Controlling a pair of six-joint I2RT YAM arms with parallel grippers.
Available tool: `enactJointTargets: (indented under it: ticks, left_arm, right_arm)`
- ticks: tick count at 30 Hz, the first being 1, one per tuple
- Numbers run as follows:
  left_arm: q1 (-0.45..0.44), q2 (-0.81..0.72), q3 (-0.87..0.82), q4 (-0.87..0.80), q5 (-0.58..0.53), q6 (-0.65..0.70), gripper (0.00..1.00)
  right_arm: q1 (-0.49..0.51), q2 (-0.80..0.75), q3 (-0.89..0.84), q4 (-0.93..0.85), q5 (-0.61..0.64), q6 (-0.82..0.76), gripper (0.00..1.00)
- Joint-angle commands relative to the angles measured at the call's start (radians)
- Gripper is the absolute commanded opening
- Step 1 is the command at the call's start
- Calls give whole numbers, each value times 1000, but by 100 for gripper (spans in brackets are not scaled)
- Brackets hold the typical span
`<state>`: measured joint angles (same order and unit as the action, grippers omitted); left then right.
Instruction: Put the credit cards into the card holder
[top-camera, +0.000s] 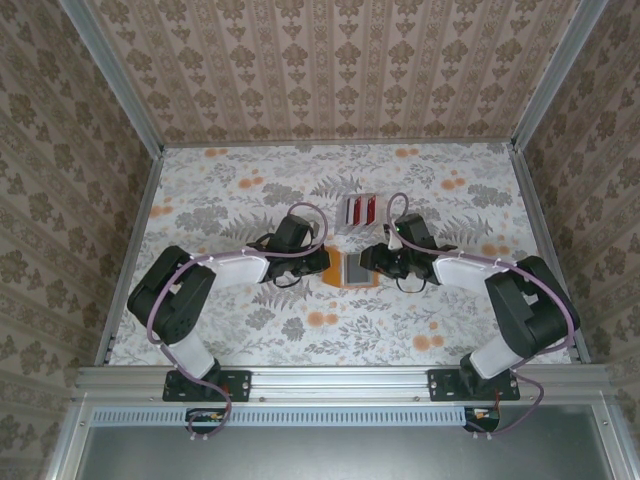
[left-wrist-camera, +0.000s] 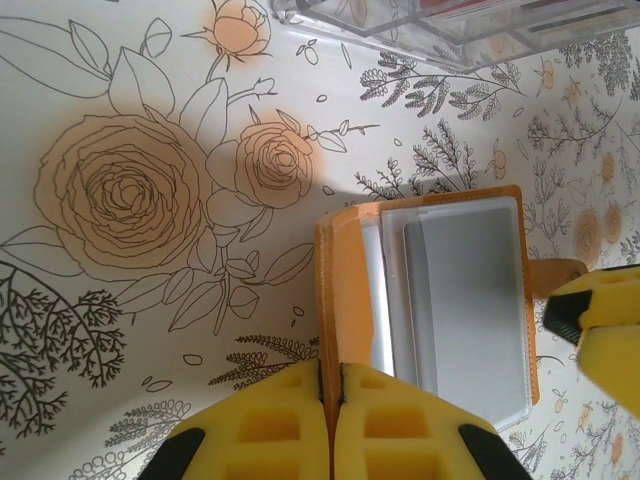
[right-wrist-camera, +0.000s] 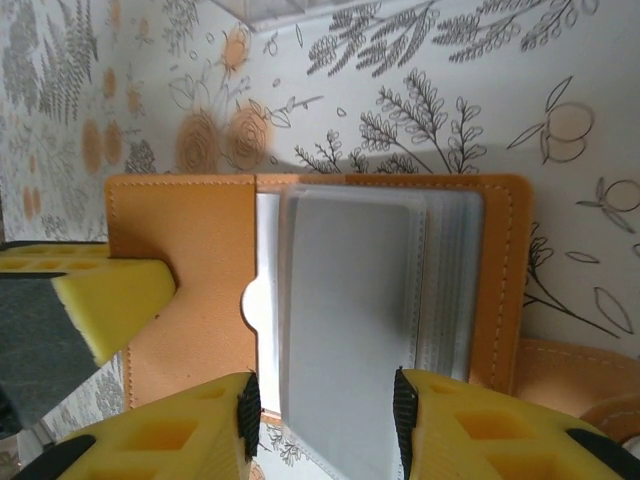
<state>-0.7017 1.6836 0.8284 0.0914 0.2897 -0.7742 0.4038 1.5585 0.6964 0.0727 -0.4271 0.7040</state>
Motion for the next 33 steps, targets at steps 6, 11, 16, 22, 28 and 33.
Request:
enactJointTargets:
  ticks: [6, 11, 16, 22, 28, 33]
  left_arm:
    - [-14, -12, 38, -49, -26, 3, 4]
    - [-24, -2, 41, -48, -26, -4, 3]
    - [-25, 5, 45, -66, -36, -6, 3]
    - [-29, 13, 39, -62, -34, -10, 3]
    - [-33, 27, 26, -31, -26, -27, 3]
    - [-34, 35, 33, -35, -22, -22, 3]
  right_arm:
    - [15, 26, 52, -93, 88, -56, 42]
    - [15, 28, 57, -127, 117, -78, 42]
    - [17, 37, 65, -145, 134, -87, 43]
    - [27, 49, 72, -136, 120, -85, 43]
    - [53, 69, 104, -126, 96, -79, 43]
    - [58, 78, 107, -117, 89, -71, 43]
